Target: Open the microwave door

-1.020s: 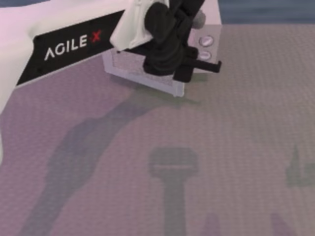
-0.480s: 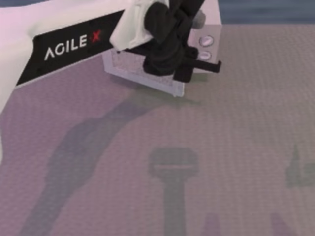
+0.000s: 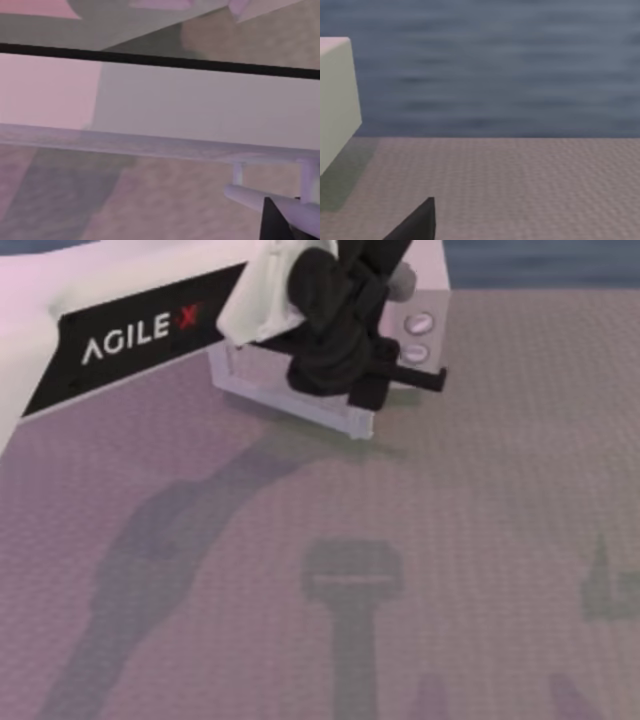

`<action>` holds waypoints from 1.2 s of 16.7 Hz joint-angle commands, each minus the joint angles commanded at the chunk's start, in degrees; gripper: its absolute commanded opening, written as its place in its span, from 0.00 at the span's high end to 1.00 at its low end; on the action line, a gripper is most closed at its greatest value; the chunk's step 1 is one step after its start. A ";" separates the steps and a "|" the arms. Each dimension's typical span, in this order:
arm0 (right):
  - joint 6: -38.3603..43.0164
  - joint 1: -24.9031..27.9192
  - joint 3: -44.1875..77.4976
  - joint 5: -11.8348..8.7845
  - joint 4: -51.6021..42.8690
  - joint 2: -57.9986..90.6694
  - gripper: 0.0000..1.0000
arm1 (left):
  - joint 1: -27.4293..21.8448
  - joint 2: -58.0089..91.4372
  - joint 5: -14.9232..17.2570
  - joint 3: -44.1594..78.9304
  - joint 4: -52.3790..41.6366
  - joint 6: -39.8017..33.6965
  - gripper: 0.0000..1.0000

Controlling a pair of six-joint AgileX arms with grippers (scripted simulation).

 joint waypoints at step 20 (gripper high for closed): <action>0.00 0.00 0.00 0.00 0.00 0.00 0.00 | 0.62 -1.36 0.71 -2.02 0.91 1.94 1.00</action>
